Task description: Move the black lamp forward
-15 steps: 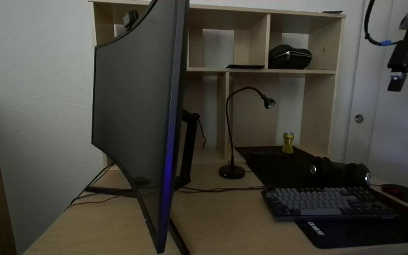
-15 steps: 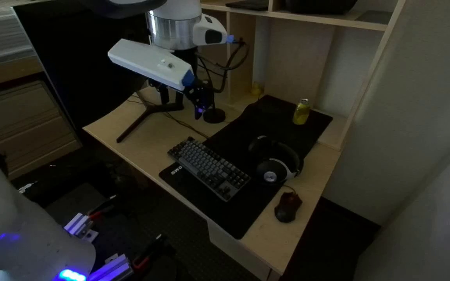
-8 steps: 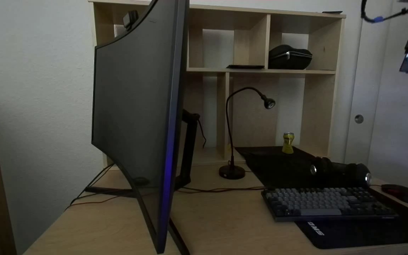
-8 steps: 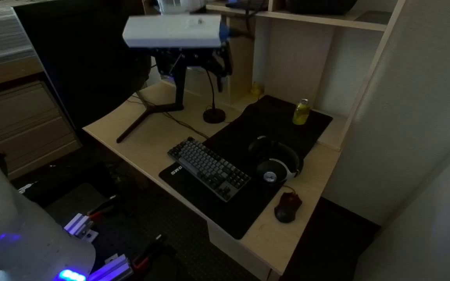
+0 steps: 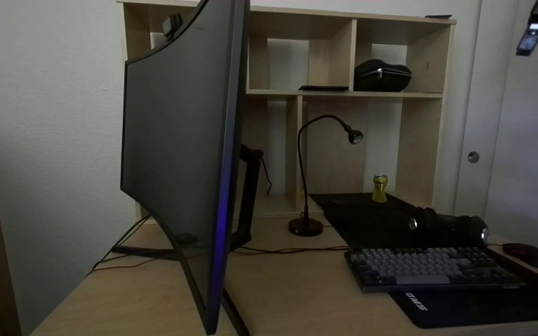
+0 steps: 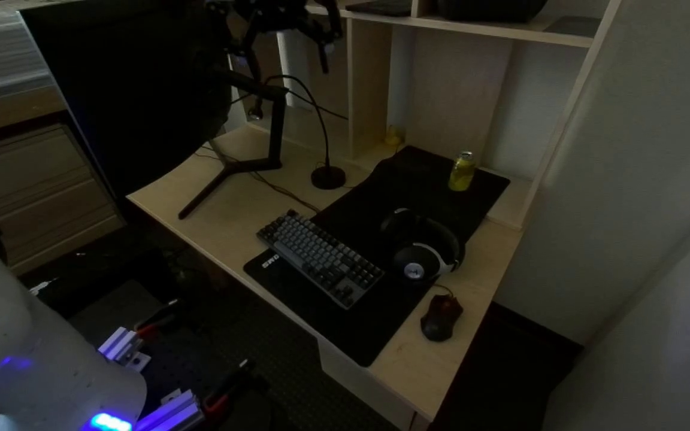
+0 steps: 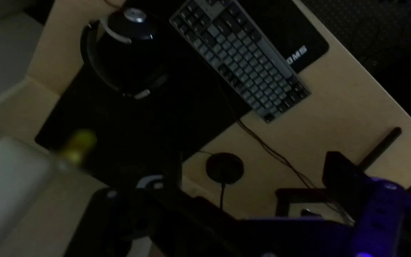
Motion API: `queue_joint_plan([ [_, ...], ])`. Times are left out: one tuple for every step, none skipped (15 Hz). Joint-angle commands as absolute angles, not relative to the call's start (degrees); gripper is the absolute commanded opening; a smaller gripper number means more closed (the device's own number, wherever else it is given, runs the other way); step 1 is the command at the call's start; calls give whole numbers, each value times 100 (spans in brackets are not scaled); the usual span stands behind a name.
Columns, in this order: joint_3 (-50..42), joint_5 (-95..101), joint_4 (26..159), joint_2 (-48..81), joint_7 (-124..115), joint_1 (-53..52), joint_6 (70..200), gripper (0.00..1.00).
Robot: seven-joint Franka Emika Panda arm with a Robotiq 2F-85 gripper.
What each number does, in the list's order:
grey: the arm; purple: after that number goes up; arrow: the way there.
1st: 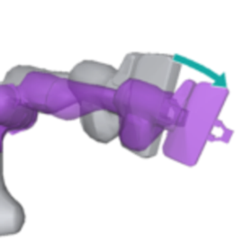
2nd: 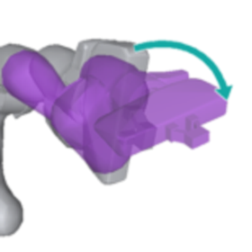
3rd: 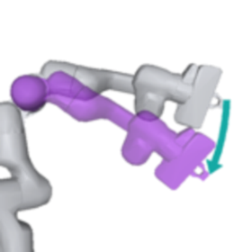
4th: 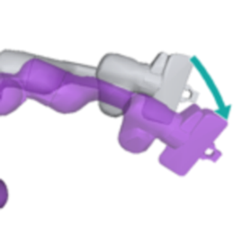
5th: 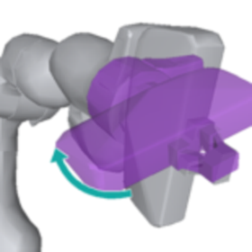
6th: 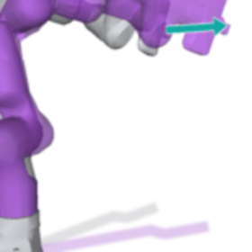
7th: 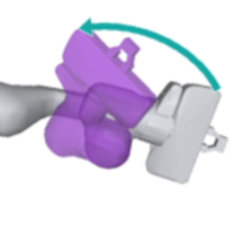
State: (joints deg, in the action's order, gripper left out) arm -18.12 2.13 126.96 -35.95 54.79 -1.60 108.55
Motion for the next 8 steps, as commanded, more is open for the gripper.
queue_joint_plan([
  [-1255,-345,12163,-3831,5640,-652,10226,100],
  [-1166,-558,11953,-3754,5683,-848,10148,100],
  [-1228,-743,11882,-3786,5872,-988,10203,100],
  [-1125,-517,12162,-3896,5544,-725,10352,100],
  [-1069,-619,12047,-3895,5556,-852,10331,100],
  [-1059,-653,11989,-3887,5574,-913,10323,100],
  [-1081,-663,11978,-3879,5614,-923,10322,100],
  [-1112,-669,11978,-3867,5666,-916,10321,100],
])
